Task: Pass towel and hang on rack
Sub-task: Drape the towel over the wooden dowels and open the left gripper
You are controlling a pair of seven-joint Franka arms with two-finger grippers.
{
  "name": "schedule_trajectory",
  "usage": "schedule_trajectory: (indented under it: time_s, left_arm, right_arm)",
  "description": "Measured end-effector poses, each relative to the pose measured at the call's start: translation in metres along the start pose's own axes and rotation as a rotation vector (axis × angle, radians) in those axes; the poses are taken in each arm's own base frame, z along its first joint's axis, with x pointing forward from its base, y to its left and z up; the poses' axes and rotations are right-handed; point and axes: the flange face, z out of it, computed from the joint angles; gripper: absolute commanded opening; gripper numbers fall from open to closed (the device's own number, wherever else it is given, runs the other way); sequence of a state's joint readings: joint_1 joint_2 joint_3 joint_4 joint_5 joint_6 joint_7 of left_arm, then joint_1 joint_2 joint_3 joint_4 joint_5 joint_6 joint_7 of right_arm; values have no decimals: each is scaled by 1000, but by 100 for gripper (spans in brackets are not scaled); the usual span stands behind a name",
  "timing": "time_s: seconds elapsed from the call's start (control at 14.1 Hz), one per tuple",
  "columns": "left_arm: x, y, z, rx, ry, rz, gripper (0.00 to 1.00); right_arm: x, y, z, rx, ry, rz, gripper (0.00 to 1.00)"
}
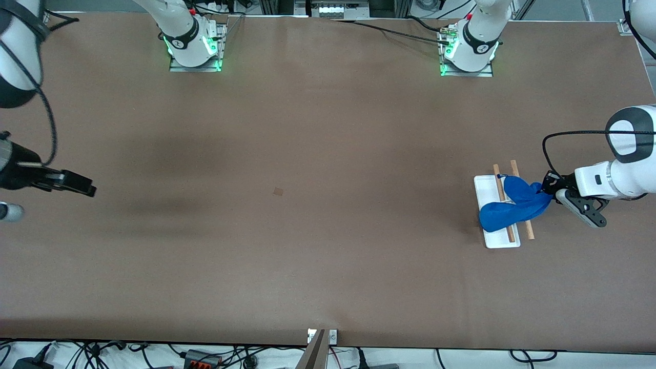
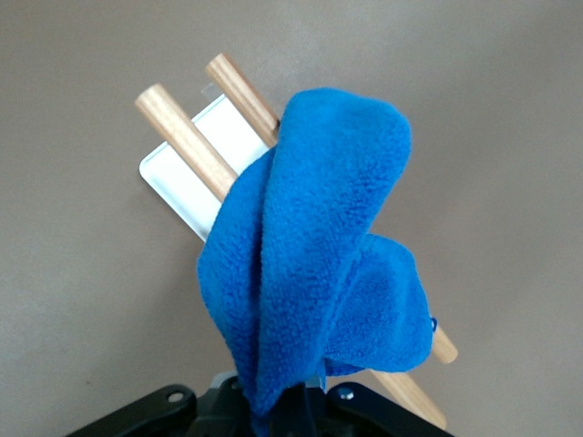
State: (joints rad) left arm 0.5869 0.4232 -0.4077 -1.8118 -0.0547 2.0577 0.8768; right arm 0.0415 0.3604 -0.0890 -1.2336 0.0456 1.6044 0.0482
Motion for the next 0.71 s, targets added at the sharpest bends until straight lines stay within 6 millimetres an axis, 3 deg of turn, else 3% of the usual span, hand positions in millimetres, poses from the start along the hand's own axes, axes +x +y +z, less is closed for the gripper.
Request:
schedule_trajectory:
  time_s: [0.21,0.43,0.5,0.71]
  left_arm:
    - [-12,-15,2,-4,12,16,4]
    - [-23,-30,12,-17,21,5,72]
    - [-23,-31,15,-19,22,4,100]
    - [-19,-32,17,-22,27,8,100]
  right_arm:
    - [-16,15,-7,-6,10,-21,100]
    - [-34,9,-12,-20,1,-38,100]
    - [-41,8,-12,-21,-6,-41,100]
    - [-68,11,-5,-33,-4,-44,100]
